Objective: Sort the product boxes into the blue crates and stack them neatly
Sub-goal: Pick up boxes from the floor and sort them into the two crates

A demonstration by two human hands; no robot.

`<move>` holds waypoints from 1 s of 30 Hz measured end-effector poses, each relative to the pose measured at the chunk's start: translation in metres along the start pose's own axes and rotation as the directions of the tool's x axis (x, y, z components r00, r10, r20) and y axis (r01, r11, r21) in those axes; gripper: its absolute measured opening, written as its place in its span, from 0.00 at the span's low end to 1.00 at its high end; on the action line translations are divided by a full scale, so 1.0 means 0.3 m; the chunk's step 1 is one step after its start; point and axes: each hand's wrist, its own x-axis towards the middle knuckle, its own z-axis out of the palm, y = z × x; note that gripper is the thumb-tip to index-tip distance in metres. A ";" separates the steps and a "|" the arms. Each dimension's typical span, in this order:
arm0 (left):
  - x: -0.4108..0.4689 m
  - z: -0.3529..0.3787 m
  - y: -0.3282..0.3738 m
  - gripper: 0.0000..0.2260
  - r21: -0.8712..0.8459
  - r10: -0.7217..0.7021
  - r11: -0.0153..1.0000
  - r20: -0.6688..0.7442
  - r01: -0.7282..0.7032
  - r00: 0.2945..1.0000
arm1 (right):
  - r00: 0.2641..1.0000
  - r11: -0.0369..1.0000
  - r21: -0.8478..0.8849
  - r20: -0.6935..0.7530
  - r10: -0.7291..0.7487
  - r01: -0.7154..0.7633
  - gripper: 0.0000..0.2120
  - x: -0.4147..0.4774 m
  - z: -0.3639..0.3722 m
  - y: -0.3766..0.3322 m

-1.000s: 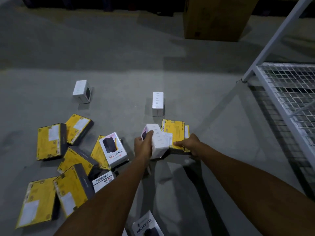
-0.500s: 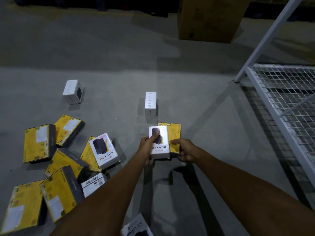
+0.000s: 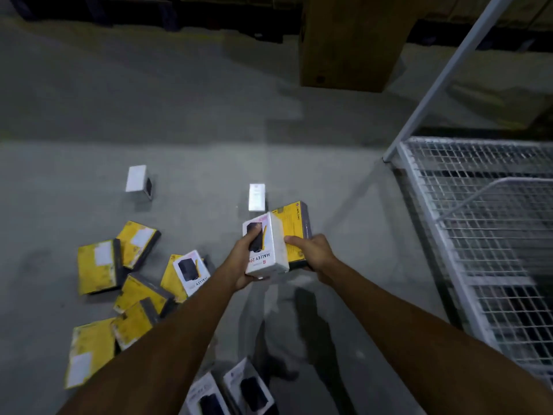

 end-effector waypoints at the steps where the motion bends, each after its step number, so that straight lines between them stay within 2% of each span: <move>1: -0.077 0.036 0.054 0.18 -0.022 0.017 1.000 0.008 -0.017 1.000 | 1.000 1.000 -0.015 -0.017 -0.027 0.026 0.48 -0.084 -0.009 -0.068; 6: -0.515 0.241 0.352 0.14 -0.070 0.117 0.991 0.047 -0.114 0.992 | 0.969 0.975 -0.179 -0.186 -0.163 0.129 0.40 -0.573 -0.070 -0.463; 13: -1.218 0.558 0.682 0.13 -0.048 0.164 0.986 0.059 -0.162 0.985 | 0.890 0.934 -0.286 -0.338 -0.306 0.213 0.39 -1.294 -0.207 -0.955; 16: -1.480 0.690 0.771 0.19 -0.003 0.228 0.974 0.063 -0.228 0.972 | 0.843 0.915 -0.293 -0.384 -0.377 0.276 0.38 -1.567 -0.294 -1.119; 21: -1.815 0.882 0.800 0.29 0.013 0.342 0.939 0.014 -0.343 0.939 | 0.786 0.896 -0.304 -0.442 -0.433 0.323 0.36 -1.918 -0.433 -1.276; 25: -1.947 0.971 0.761 0.37 -0.082 0.321 0.944 0.022 -0.319 0.947 | 0.714 0.864 -0.323 -0.489 -0.502 0.387 0.38 -2.091 -0.485 -1.307; 30: -2.060 1.009 0.732 0.28 -0.182 0.289 0.946 0.100 -0.268 0.952 | 0.591 0.766 -0.490 -0.494 -0.638 0.417 0.41 -2.230 -0.499 -1.299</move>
